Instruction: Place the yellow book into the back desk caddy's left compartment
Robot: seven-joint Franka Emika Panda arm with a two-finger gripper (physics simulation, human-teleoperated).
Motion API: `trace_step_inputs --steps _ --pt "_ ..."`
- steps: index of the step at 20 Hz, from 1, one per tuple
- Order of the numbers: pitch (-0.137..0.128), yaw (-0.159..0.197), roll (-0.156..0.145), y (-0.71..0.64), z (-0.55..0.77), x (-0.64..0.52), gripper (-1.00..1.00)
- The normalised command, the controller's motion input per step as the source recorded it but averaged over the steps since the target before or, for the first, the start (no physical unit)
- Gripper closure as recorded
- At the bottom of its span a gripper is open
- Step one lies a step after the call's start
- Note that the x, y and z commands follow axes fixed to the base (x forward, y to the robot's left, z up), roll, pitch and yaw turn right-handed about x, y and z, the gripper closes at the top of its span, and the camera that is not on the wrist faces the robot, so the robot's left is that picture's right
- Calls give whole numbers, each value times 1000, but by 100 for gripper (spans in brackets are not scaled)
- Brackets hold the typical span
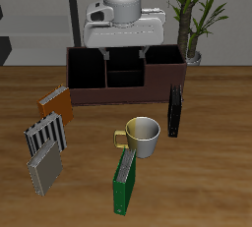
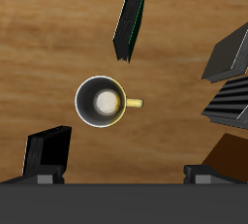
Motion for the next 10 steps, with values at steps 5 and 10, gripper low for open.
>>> trace_step_inputs --steps 5,10 --pt "-37 83 -1 -455 37 390 -100" --pt "2 -31 -26 -380 9 254 -100"
